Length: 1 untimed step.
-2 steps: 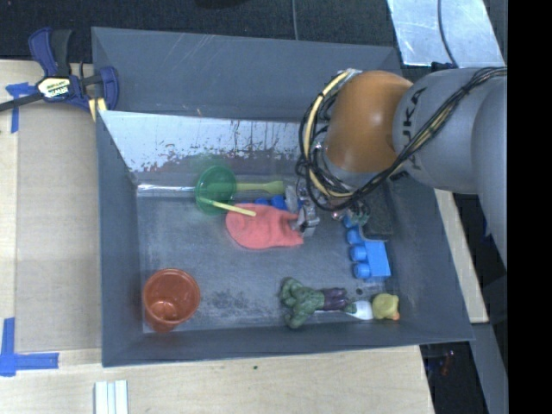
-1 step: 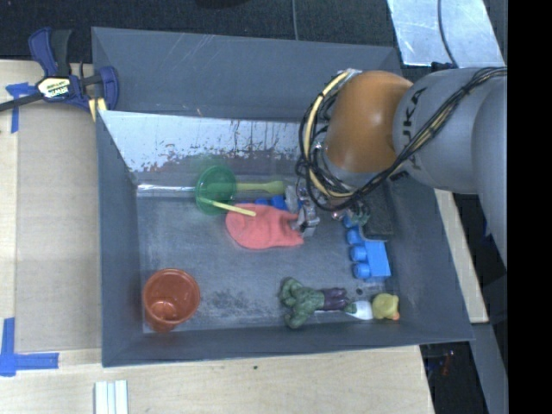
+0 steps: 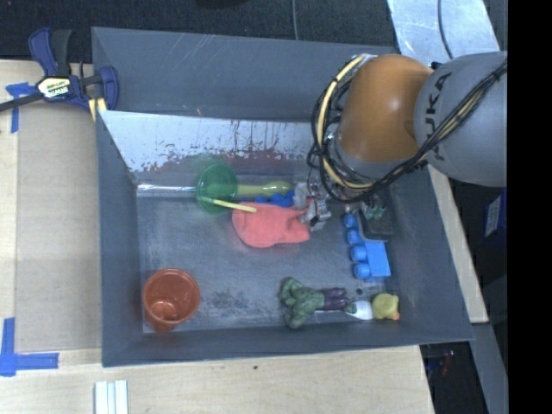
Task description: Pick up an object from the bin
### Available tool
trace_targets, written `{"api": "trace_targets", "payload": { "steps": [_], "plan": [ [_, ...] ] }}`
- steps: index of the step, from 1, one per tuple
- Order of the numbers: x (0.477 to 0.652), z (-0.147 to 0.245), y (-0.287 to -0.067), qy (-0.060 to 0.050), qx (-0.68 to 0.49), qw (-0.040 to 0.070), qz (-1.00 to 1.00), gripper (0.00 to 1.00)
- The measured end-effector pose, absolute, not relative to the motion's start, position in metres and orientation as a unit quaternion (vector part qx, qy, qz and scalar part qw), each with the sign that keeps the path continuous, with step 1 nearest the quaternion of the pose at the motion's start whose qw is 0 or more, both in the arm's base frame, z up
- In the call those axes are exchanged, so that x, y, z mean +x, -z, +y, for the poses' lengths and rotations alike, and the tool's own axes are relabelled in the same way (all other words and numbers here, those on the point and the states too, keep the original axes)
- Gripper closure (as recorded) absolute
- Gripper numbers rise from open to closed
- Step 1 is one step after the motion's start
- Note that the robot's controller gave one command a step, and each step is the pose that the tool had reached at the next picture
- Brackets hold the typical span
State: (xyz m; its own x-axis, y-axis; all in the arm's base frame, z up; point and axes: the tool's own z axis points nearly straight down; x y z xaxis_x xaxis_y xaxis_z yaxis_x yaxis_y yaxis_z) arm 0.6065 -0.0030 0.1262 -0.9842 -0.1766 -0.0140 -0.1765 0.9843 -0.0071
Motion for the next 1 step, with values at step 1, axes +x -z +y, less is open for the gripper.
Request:
{"api": "trace_targets", "payload": {
  "steps": [1],
  "plan": [
    [0.5917, -0.0139, -0.2104, 0.003, -0.097, 0.008, 0.995, 1.0]
  ]
}}
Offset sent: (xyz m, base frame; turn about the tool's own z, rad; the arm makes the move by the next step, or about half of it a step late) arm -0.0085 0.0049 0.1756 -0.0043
